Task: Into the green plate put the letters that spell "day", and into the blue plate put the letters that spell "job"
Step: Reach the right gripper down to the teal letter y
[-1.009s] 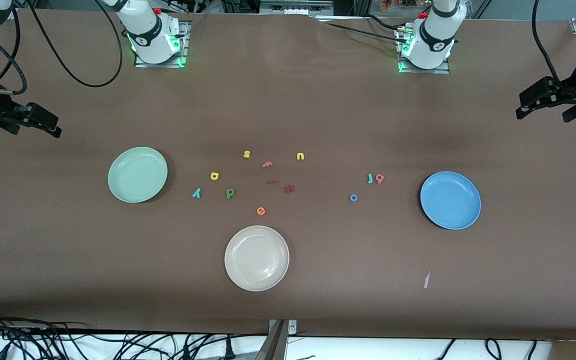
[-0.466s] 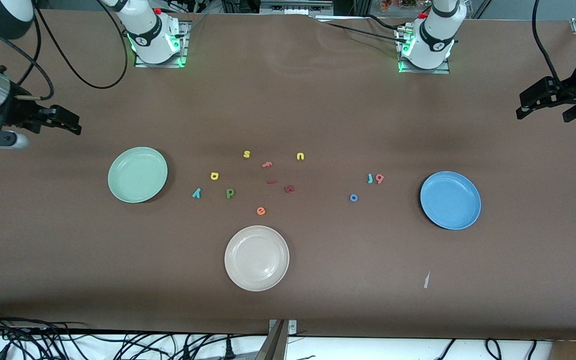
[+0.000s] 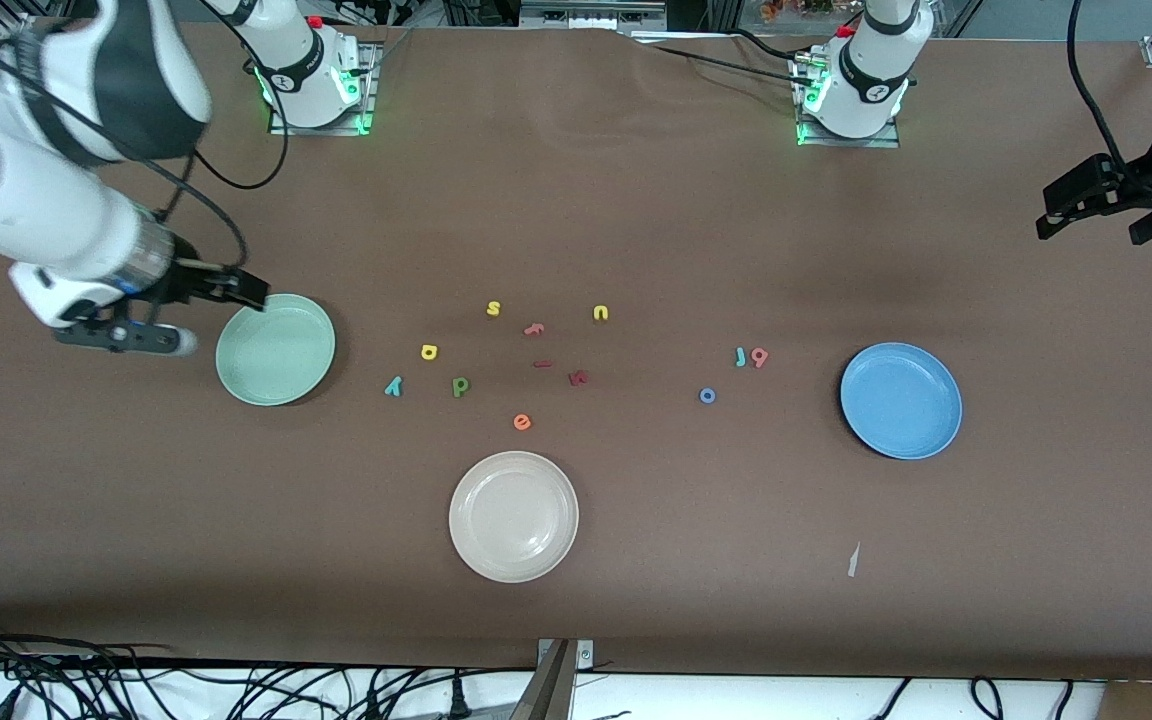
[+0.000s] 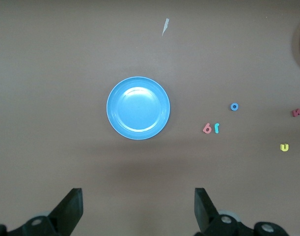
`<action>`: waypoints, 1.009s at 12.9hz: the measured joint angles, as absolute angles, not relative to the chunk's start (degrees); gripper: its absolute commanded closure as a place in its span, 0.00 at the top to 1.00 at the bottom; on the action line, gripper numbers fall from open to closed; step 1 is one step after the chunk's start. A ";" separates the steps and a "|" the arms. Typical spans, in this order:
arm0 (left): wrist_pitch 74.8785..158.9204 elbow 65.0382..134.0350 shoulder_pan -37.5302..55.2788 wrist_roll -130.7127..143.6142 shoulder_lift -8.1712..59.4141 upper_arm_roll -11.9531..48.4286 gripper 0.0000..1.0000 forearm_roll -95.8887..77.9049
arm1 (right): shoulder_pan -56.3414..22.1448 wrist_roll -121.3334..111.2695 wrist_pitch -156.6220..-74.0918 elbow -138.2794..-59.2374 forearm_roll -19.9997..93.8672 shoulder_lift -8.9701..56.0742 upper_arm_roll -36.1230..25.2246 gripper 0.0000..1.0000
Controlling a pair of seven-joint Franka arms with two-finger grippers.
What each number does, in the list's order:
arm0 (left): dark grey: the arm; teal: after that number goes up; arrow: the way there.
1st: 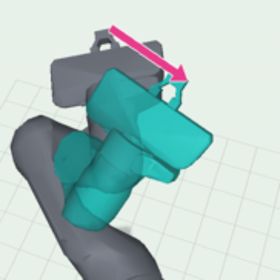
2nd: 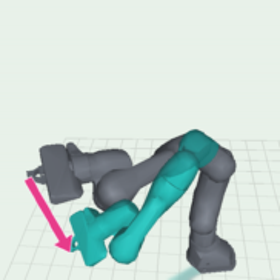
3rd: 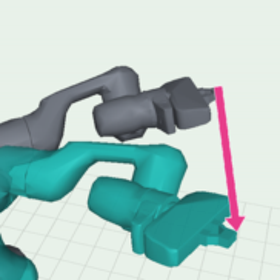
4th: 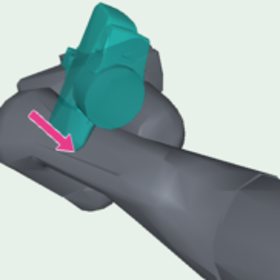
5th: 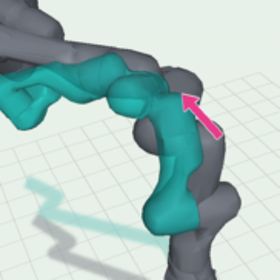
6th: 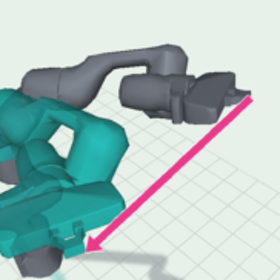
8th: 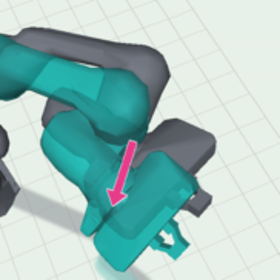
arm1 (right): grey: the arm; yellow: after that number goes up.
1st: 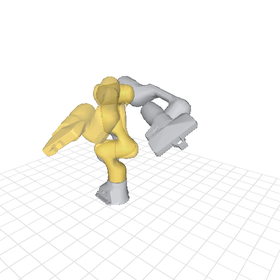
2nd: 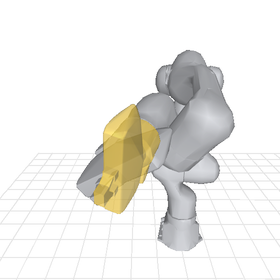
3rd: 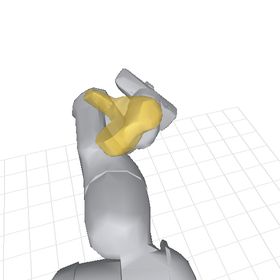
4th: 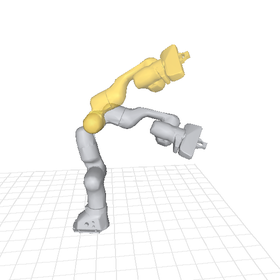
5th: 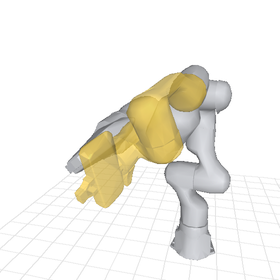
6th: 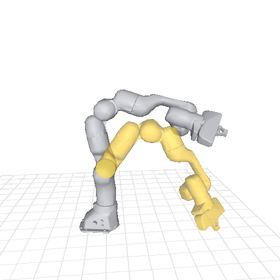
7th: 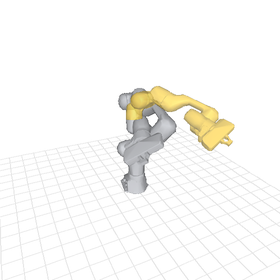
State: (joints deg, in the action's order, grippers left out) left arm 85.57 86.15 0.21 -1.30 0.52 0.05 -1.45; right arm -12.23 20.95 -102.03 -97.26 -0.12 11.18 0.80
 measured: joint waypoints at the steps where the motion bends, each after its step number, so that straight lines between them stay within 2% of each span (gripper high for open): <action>1: 85.57 86.15 0.18 -1.31 0.58 0.03 1.00 -1.45 | -13.93 24.62 -104.76 -97.43 -0.15 12.94 0.82 1.00; 5: 85.58 86.08 0.14 -1.33 0.68 0.01 1.00 -1.45 | -16.53 30.07 -117.48 -97.96 -1.41 22.95 0.78 1.00; 7: 85.57 86.06 0.13 -1.34 0.70 0.00 1.00 -1.45 | -17.98 33.47 -120.92 -97.95 -3.83 28.07 0.74 1.00; 11: 85.57 86.05 0.13 -1.34 0.72 -0.01 1.00 -1.45 | -20.64 39.45 -124.14 -98.59 -5.46 31.16 0.71 1.00; 13: 85.58 86.04 0.13 -1.34 0.73 0.00 1.00 -1.45 | -20.64 40.26 -129.35 -102.27 -5.46 31.35 0.57 0.96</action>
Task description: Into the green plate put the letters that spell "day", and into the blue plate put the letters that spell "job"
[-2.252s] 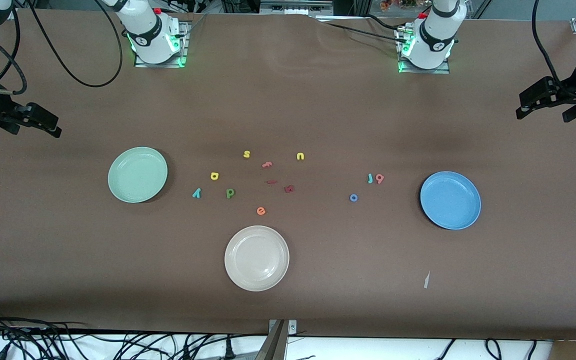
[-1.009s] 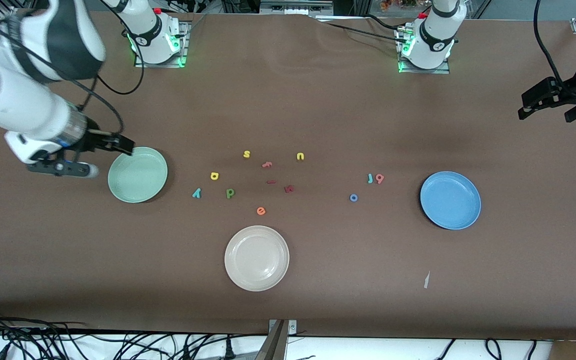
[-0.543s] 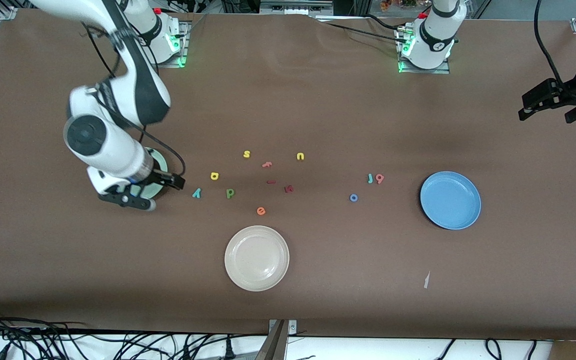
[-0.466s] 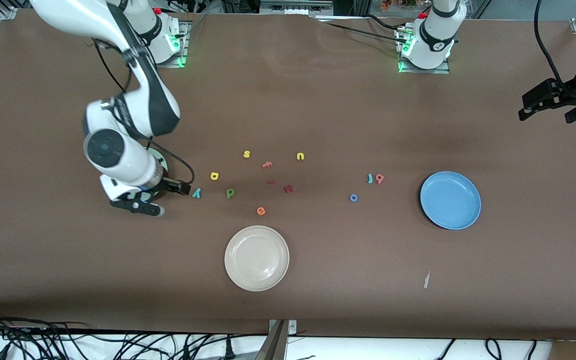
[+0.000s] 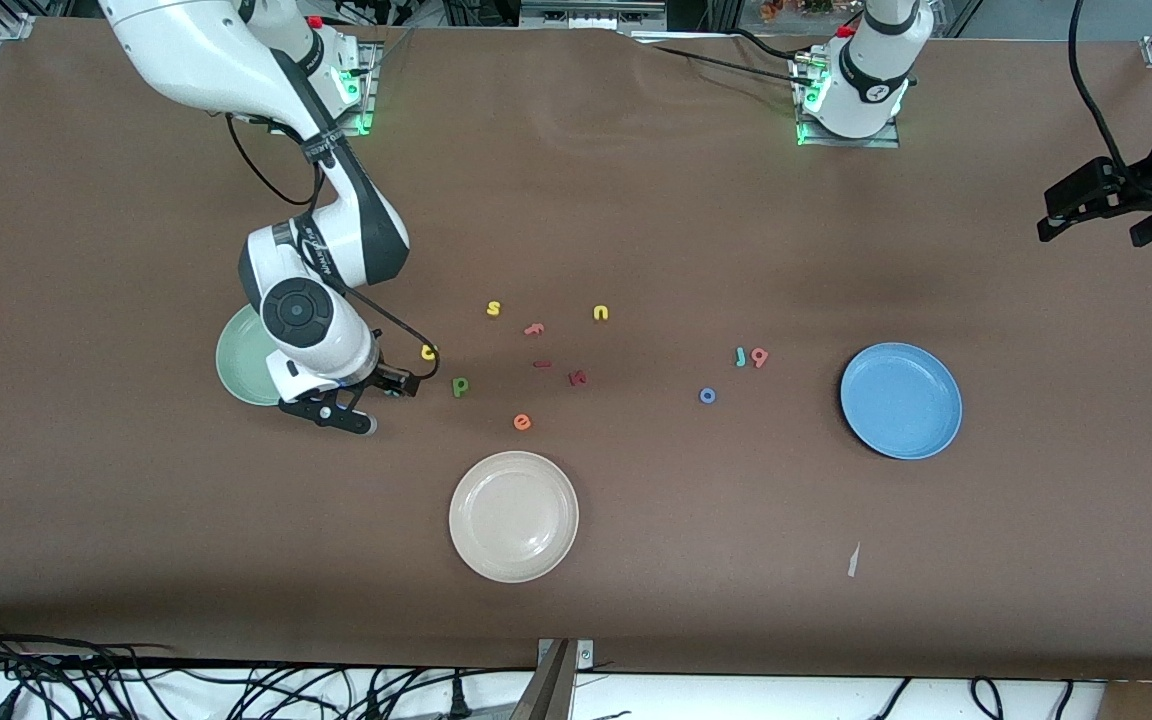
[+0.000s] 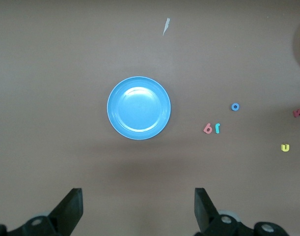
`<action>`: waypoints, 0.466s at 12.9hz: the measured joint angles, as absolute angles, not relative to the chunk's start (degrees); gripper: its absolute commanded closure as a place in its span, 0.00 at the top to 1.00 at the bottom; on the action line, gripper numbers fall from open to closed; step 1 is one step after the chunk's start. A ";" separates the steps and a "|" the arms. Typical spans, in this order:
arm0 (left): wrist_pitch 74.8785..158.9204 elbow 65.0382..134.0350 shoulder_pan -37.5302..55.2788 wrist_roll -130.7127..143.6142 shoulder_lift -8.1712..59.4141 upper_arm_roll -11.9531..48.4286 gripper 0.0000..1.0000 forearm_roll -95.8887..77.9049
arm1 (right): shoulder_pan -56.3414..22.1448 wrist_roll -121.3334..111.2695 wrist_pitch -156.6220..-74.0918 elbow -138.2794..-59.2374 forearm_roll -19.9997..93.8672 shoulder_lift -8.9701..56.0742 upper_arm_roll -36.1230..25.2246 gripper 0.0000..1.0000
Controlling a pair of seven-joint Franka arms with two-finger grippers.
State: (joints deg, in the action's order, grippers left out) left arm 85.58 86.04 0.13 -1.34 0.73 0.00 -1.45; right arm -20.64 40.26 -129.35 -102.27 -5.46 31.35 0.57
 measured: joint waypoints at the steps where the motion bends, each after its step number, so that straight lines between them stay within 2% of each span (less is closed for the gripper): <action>1: 85.58 86.04 0.13 -1.34 0.73 -0.01 1.00 -1.45 | -20.64 41.40 -133.39 -105.19 -5.46 31.37 0.46 0.95; 3: 85.57 86.03 0.13 -1.34 0.74 -0.01 1.00 -1.45 | -20.64 45.36 -141.30 -110.73 -5.47 31.38 0.39 0.93; 6: 85.57 86.02 0.12 -1.34 0.74 -0.01 1.00 -1.45 | -20.64 47.36 -143.48 -112.41 -5.47 31.36 0.39 0.69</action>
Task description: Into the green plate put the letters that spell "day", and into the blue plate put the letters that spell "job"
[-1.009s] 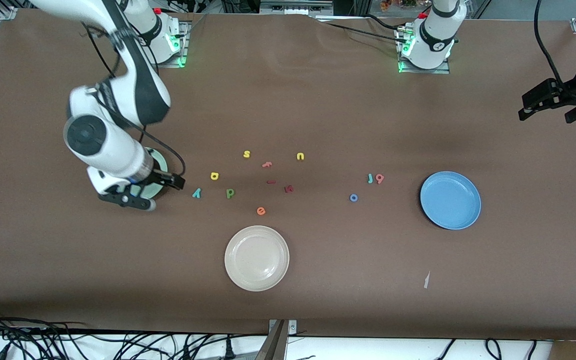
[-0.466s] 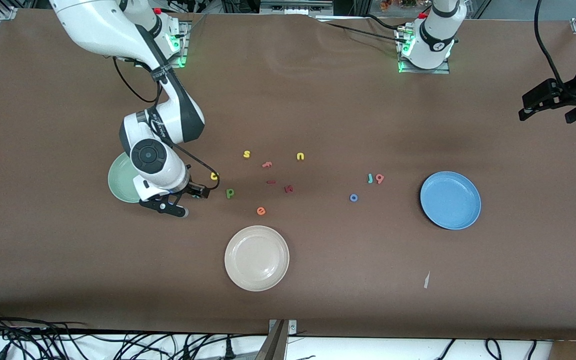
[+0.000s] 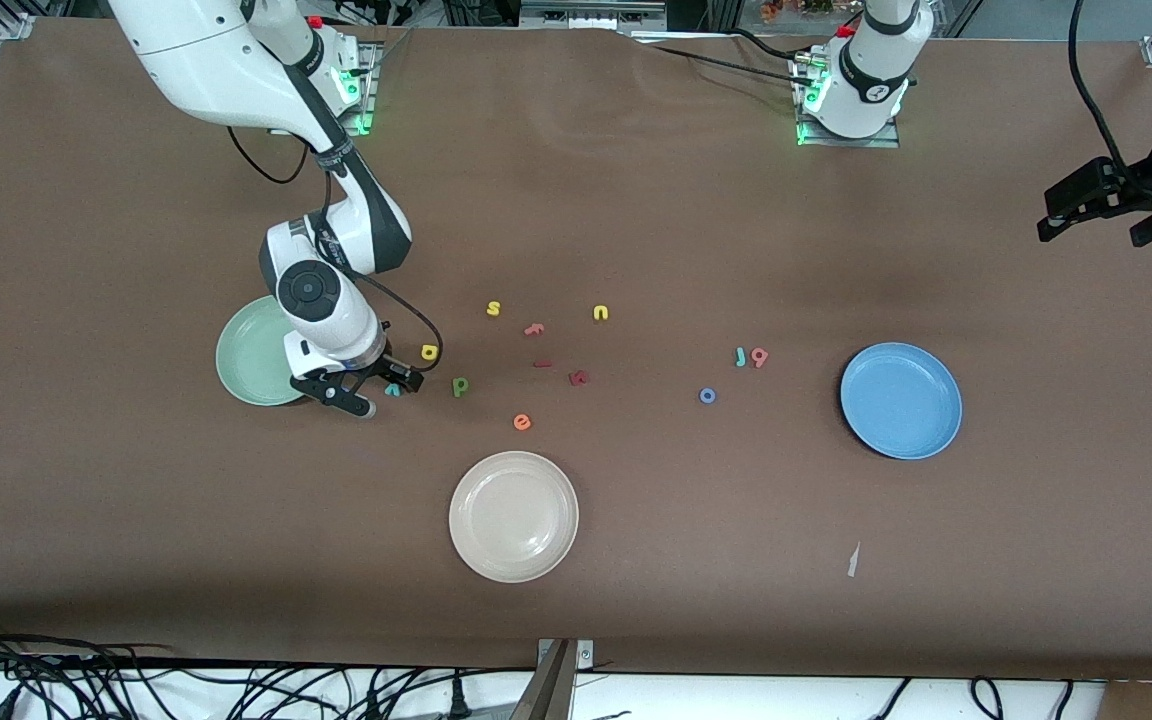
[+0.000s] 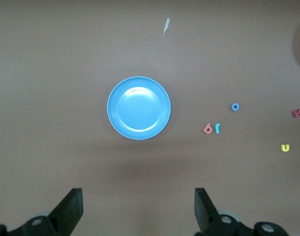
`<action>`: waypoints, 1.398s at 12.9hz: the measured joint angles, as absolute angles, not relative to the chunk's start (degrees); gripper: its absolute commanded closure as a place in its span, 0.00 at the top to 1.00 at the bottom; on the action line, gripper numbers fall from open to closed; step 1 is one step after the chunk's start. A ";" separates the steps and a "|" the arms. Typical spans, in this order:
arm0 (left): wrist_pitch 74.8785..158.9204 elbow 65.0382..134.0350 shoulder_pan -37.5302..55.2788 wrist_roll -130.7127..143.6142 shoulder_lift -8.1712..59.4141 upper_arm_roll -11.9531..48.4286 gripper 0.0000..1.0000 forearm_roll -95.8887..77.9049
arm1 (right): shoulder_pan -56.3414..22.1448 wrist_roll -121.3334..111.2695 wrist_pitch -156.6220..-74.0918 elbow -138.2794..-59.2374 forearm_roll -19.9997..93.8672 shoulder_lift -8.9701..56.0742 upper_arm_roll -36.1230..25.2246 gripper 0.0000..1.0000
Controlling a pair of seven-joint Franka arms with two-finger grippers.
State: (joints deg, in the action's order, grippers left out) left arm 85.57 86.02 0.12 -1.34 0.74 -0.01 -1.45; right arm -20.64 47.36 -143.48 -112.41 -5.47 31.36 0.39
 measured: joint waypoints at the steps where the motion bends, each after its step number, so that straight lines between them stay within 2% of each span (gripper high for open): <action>1: 85.57 86.02 0.11 -1.34 0.74 -0.01 1.00 -1.45 | -20.68 47.40 -143.50 -112.41 -5.47 31.36 0.40 0.66; 4: 85.57 86.02 0.11 -1.34 0.75 -0.01 1.00 -1.45 | -21.04 47.37 -144.14 -112.42 -5.51 31.39 0.44 0.65; 6: 85.57 86.02 0.27 -1.34 0.75 0.15 1.00 -1.45 | -21.60 47.26 -144.86 -112.42 -5.56 31.91 0.51 0.59; 10: 85.62 86.02 0.73 -1.34 0.75 0.58 1.00 -1.45 | -21.99 46.04 -145.39 -112.42 -5.78 32.99 0.51 0.32; 15: 85.66 88.37 1.07 -1.48 1.66 0.61 1.00 -1.45 | -22.03 44.74 -145.80 -112.30 -5.80 32.97 0.54 0.13; 18: 88.81 91.21 3.89 -1.48 5.04 0.71 1.00 -1.45 | -22.05 44.64 -145.79 -112.30 -5.84 32.98 0.54 0.04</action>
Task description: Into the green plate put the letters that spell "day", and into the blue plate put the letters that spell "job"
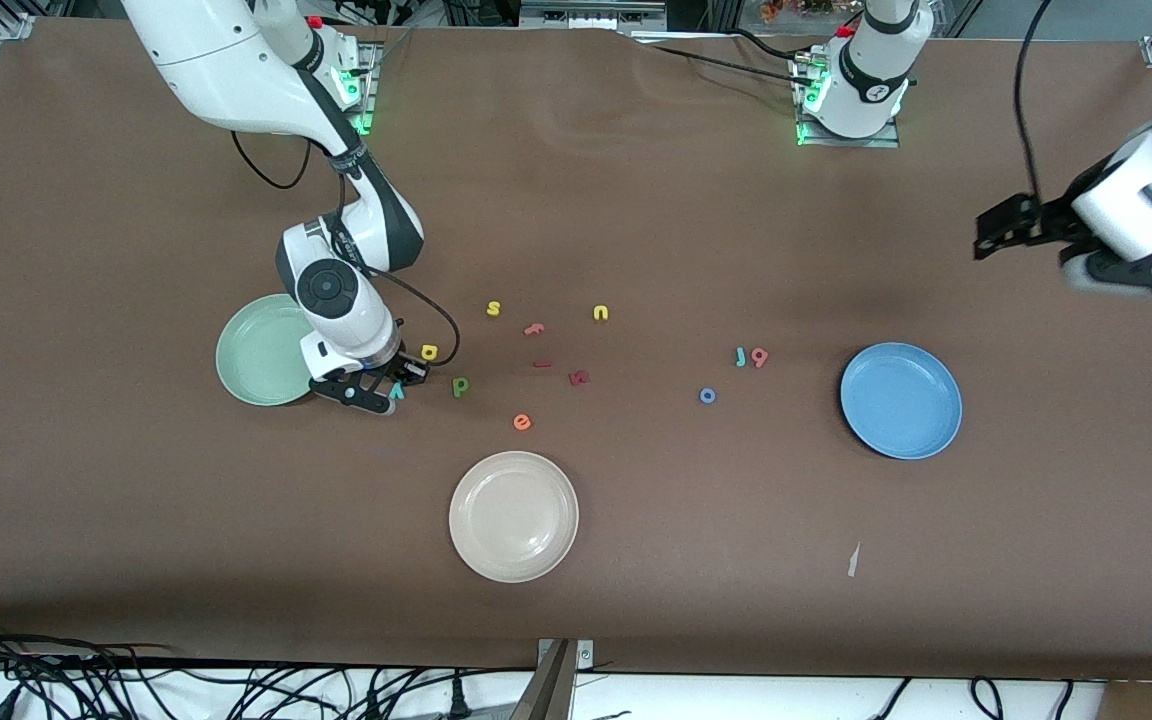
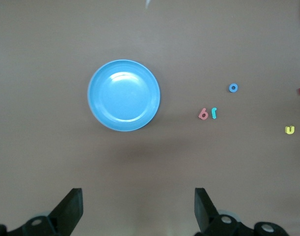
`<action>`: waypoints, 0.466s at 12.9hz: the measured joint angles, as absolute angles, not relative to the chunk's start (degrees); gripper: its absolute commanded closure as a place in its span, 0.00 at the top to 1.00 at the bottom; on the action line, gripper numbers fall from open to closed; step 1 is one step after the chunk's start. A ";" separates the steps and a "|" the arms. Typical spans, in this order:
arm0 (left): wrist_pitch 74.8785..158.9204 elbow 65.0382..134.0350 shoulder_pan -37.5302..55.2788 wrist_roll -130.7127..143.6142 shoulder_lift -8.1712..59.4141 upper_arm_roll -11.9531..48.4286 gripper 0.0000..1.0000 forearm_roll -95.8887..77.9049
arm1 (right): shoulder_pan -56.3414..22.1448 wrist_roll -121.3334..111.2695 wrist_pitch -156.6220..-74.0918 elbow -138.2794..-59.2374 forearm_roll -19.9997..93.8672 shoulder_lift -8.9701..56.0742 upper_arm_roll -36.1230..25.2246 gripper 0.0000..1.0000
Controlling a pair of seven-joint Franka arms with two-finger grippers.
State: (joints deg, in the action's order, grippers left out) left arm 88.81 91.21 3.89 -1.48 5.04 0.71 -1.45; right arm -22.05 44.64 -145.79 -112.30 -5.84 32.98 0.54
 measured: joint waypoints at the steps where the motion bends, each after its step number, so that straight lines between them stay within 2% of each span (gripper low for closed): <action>1: 90.97 92.16 4.81 -1.47 7.02 0.67 1.00 -1.45 | -22.04 44.63 -145.79 -112.30 -5.85 32.97 0.54 0.03; 4: 96.65 96.08 6.72 -1.46 11.44 0.65 1.00 -1.45 | -22.04 44.52 -145.79 -112.29 -5.88 32.94 0.52 0.02; 6: 98.21 98.97 7.58 -1.46 11.77 0.65 1.00 -1.45 | -22.04 44.20 -145.47 -112.06 -6.01 32.66 0.40 0.02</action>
